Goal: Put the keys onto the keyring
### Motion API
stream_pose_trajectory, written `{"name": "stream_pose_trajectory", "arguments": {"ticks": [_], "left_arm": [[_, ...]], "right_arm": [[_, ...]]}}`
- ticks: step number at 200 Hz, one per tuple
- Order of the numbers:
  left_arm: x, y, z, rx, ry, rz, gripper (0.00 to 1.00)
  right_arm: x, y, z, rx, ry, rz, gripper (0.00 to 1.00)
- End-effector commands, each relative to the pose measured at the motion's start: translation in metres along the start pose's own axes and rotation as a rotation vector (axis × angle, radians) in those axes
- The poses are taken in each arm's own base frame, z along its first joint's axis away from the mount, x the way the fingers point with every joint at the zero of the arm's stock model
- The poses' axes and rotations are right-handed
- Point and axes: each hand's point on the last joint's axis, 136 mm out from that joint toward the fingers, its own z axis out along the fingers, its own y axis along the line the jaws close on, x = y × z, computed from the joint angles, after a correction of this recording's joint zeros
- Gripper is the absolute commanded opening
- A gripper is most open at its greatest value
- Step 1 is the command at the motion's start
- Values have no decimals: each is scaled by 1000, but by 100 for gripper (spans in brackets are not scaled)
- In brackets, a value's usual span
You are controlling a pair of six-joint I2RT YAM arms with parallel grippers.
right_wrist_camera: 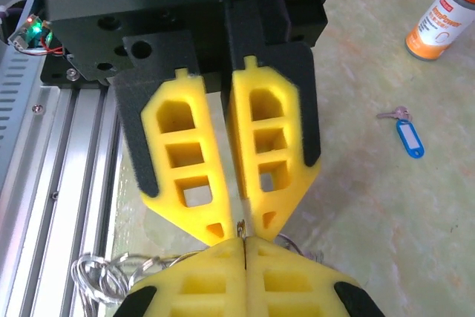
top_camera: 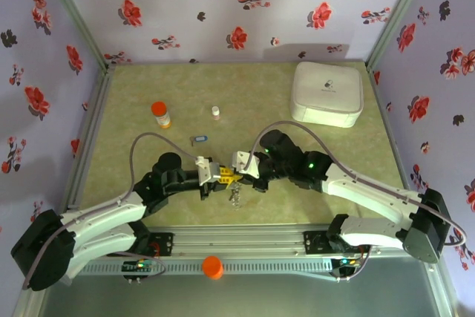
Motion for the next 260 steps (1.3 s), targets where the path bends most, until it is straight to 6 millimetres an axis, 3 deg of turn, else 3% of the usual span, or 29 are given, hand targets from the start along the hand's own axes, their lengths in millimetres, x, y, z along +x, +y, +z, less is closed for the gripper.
{"name": "stream_pose_trajectory", "arguments": {"ticks": [1,30,44,72,91,106,141,198,233,260], "left_arm": [[-22,-3,2,29,-53,52,17],[-20,-2,3,32,-41,53,9],[-19,-3,3,34,-34,52,0],[-17,-3,2,33,-29,62,0],[-20,-3,0,28,-41,85,0],[-22,-3,0,25,-51,103,0],[-28,-4,0,32,-78,122,0],[-30,-6,0,42,-93,121,0],[-31,-5,1,42,-100,124,0],[-38,-4,2,37,-127,137,0]], "right_arm": [[-9,-6,-5,37,-4,-32,0],[-13,-2,-6,15,-23,-30,0],[-15,-1,-7,10,-32,-26,0],[-18,3,-14,15,-72,-27,0],[-11,3,-23,45,-131,-20,46],[-3,-1,-26,65,-158,-11,49],[12,-5,-16,60,-90,-8,41],[1,-3,-6,20,-130,-20,22],[-4,-2,-3,-1,-153,-9,19],[-7,-2,-2,-15,-155,-15,1]]}}
